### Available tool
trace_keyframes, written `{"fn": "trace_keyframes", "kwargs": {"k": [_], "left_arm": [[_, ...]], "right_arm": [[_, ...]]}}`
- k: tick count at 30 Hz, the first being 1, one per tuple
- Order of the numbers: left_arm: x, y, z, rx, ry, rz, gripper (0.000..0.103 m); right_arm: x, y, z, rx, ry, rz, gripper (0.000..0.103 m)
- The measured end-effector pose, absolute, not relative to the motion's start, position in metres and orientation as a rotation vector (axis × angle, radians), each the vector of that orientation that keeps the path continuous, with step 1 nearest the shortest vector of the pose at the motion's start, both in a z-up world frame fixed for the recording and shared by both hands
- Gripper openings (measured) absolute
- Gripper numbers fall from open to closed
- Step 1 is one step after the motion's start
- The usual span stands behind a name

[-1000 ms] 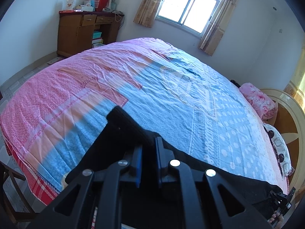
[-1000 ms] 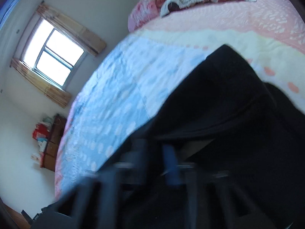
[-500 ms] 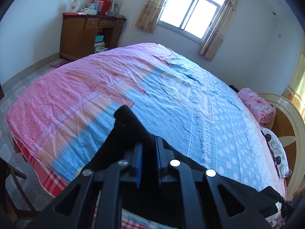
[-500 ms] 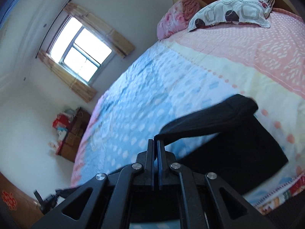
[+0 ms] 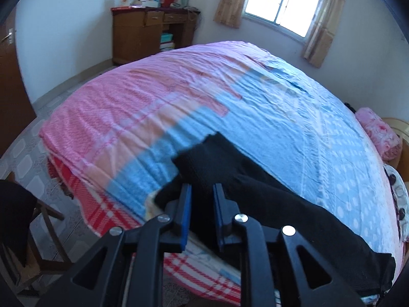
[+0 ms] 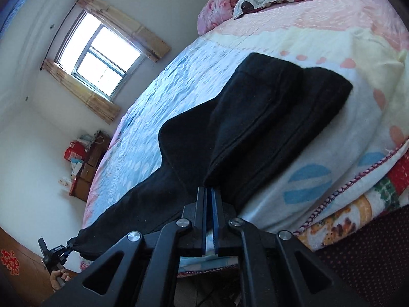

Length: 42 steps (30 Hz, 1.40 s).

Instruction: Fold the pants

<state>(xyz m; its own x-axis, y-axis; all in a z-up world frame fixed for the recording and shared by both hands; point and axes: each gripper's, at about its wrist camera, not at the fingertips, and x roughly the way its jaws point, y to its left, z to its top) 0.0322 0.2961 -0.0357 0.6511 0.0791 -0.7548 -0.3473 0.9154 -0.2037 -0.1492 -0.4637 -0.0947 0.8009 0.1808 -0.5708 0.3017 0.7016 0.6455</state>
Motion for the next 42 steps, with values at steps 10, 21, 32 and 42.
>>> {"fn": "trace_keyframes", "kwargs": {"k": [10, 21, 32, 42], "left_arm": [[0.003, 0.277, 0.016, -0.195, 0.658, 0.303, 0.047], [0.033, 0.098, 0.003, 0.001, 0.731, -0.205, 0.062], [0.019, 0.023, -0.023, 0.048, 0.821, -0.359, 0.062], [0.025, 0.025, -0.032, 0.025, 0.858, -0.345, 0.062]], "right_arm": [[-0.179, -0.491, -0.058, 0.82, 0.486, -0.213, 0.066], [-0.145, -0.498, -0.063, 0.755, 0.512, -0.325, 0.048], [-0.163, -0.486, -0.041, 0.626, 0.477, -0.326, 0.006], [-0.208, -0.515, -0.071, 0.734, 0.442, -0.436, 0.003]]}}
